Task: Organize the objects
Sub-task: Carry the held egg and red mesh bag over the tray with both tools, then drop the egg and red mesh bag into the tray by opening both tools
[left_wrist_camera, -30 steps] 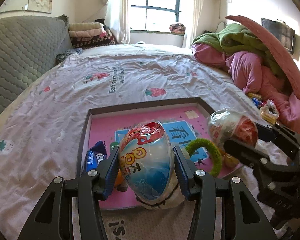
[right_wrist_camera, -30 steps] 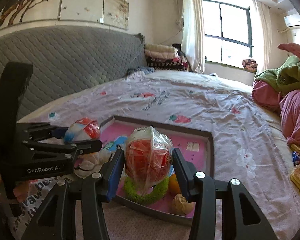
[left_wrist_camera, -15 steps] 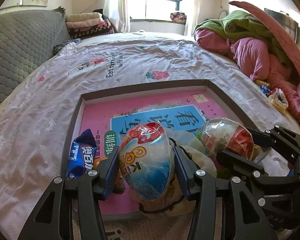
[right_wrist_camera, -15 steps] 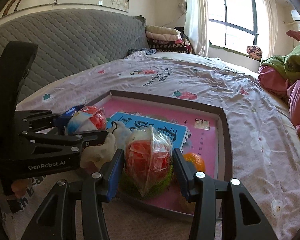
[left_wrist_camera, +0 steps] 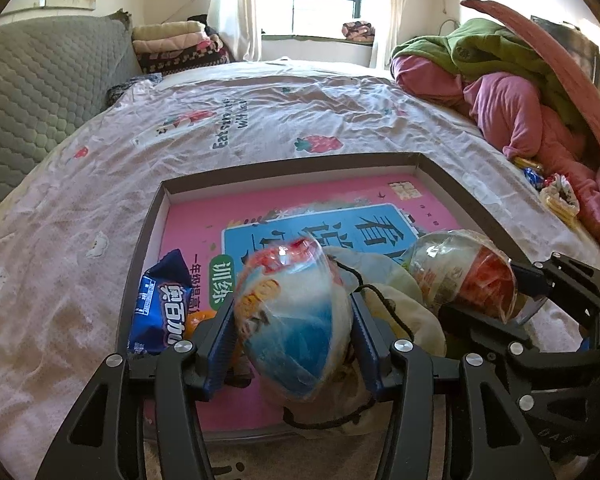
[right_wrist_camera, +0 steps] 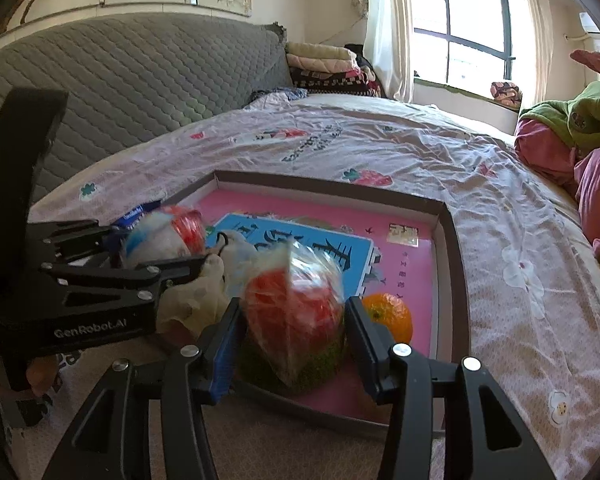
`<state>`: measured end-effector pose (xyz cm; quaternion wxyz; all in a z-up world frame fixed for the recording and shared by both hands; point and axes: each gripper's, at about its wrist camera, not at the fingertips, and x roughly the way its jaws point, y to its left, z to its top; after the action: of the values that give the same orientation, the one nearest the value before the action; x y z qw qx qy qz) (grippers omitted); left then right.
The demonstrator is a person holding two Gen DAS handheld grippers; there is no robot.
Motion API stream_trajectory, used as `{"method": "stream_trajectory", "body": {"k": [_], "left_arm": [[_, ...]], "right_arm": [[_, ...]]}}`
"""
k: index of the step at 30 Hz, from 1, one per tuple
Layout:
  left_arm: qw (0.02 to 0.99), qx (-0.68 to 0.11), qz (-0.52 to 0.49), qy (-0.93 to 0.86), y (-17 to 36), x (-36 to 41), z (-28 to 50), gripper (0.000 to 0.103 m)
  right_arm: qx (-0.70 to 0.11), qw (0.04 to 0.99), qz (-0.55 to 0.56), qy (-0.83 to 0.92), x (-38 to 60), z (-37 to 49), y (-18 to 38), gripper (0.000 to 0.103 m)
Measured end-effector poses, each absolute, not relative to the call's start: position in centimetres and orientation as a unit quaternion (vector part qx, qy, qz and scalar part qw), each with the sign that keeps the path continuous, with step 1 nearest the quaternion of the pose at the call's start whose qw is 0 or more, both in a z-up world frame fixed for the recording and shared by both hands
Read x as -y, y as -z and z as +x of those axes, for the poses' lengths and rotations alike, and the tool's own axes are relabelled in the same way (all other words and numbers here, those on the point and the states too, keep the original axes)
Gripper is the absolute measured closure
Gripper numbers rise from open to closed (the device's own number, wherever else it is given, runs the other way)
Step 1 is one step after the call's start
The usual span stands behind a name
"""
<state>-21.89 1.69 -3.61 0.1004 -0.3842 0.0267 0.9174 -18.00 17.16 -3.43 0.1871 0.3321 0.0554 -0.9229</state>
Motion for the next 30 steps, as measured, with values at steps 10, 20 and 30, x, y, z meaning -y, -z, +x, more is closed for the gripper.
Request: {"method": "stream_trajectory", "body": {"k": [10,20,30], "left_arm": [[0.100,-0.031,-0.380,-0.919,3.1,-1.8,-21.6,0.038],[0.091,-0.014,-0.371,-0.924,1.8,-0.9,-21.4,0.037],[0.079,-0.006,-0.355,-0.931,-0.1,-0.6,-20.8,0.032]], "right_arm": [[-0.062,0.186,0.316,0.928,-17.0,-17.4,2.6,0.053],[-0.057,0.189,0.301,0.933,-17.2,-16.9,1.7,0.053],[-0.050,0.192,0.288,0.937,-17.4,-16.5,0.9,0.053]]}}
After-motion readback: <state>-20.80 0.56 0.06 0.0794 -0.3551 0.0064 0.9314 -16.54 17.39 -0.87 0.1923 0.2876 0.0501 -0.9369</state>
